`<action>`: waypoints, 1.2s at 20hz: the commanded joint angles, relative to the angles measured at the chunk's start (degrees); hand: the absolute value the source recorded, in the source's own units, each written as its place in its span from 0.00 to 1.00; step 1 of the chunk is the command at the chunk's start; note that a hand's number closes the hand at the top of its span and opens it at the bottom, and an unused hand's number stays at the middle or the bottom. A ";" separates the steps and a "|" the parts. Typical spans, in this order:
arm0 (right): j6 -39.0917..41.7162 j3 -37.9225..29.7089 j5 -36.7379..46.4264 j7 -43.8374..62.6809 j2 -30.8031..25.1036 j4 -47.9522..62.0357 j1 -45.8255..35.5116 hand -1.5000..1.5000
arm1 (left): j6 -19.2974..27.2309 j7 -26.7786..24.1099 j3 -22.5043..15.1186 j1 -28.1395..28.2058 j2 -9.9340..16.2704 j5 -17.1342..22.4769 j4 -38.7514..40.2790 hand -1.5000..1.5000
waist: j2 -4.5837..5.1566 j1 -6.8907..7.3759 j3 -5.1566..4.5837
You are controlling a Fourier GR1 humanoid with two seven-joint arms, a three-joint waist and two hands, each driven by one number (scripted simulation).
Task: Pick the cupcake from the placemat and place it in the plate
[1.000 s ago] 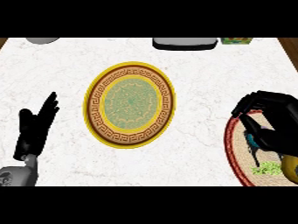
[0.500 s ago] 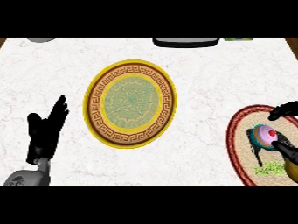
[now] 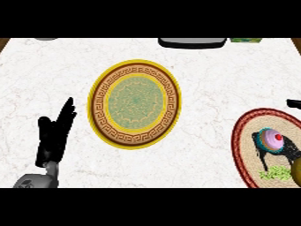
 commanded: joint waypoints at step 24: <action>0.97 16.25 36.24 -4.71 -3.03 14.56 -15.62 0.00 | 0.02 4.08 0.20 0.49 -2.16 -3.38 -2.98 0.50 | -0.21 -0.50 -0.22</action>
